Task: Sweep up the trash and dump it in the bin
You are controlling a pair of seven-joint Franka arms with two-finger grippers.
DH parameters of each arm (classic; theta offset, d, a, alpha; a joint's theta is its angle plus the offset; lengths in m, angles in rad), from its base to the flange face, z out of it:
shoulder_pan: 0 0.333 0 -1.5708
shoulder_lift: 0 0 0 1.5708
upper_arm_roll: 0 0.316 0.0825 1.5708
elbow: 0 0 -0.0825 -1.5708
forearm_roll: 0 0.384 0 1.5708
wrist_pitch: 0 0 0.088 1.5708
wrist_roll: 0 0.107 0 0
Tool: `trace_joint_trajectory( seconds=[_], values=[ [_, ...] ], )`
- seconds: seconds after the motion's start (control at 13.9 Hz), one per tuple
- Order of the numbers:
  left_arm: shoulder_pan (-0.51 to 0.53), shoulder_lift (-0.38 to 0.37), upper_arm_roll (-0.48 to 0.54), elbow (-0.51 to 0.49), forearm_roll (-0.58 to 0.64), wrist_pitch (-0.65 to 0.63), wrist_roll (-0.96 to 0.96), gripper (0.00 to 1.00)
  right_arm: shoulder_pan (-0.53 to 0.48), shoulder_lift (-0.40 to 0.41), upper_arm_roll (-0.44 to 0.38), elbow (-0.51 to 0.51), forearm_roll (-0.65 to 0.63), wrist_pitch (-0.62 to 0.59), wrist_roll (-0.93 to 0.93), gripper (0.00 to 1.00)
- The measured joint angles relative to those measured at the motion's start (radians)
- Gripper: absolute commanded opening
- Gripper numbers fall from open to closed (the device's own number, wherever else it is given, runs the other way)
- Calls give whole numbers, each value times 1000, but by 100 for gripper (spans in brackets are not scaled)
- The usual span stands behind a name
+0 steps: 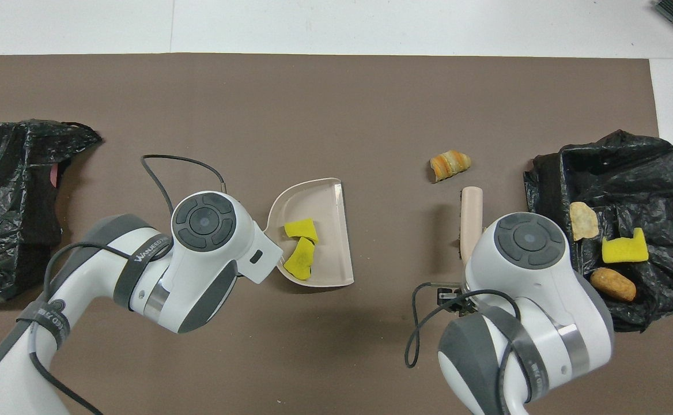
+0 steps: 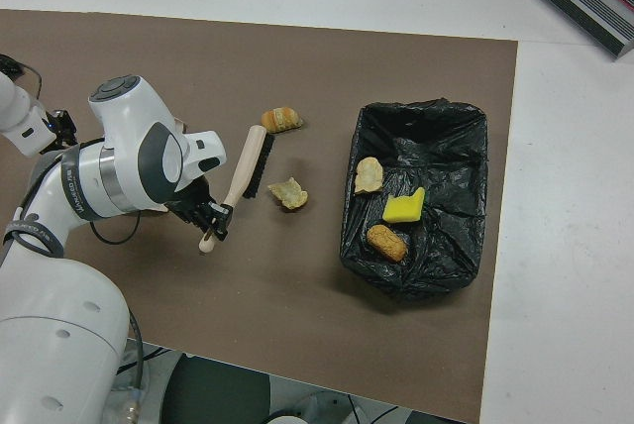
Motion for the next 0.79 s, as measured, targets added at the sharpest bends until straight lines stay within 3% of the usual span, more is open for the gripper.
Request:
trace_joint_trajectory(
  seconds=[0.29,0.5,0.79],
  values=[
    [-2,0,-7,-2,0,0,-78,0,-102,-35,0,-65,-58,-32,-2,0],
    [-2,0,-9,-2,0,-1,-108,0,-141,-74,2,-165,-60,41,-54,0],
    [-3,-1,-10,-3,0,-1,-125,0,-141,-54,9,-199,-50,140,-106,0]
  ],
)
